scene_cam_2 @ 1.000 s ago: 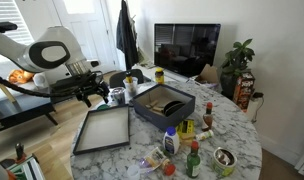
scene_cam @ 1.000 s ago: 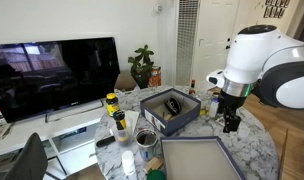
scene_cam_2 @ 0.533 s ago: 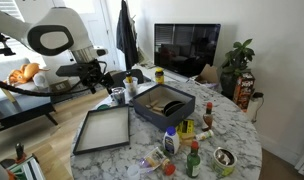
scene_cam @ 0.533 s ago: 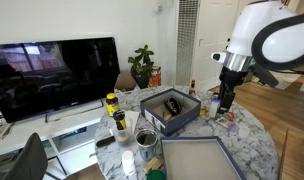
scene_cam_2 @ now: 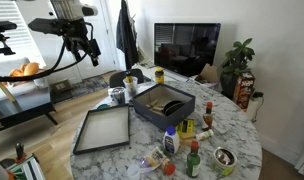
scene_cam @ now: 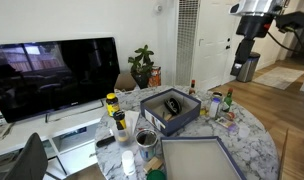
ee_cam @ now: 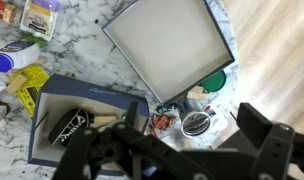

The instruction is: Pick up the blue box lid and place it upside down on the table

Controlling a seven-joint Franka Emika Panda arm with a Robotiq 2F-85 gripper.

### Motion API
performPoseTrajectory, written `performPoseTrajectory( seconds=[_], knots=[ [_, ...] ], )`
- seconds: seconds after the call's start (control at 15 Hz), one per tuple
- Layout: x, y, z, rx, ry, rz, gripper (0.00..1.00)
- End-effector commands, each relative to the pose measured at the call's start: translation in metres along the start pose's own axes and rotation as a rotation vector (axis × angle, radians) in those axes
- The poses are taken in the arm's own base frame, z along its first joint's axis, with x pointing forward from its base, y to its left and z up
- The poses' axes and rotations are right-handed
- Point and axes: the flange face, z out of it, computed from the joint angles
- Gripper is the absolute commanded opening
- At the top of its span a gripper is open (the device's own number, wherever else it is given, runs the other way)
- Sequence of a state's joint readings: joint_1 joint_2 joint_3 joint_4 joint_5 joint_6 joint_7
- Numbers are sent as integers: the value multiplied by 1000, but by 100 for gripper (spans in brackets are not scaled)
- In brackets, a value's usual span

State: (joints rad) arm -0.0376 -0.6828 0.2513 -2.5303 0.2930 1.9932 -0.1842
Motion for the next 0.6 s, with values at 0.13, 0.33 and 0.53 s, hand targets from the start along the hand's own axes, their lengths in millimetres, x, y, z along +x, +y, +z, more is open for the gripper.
performPoseTrajectory(
  seconds=[0.13,0.33,0.53],
  knots=[
    [-2,-12,-29,18,-6,17,100],
    [-2,-14,-34,25,1,12,100],
    [-1,-12,-32,30,-5,15,100]
  ],
)
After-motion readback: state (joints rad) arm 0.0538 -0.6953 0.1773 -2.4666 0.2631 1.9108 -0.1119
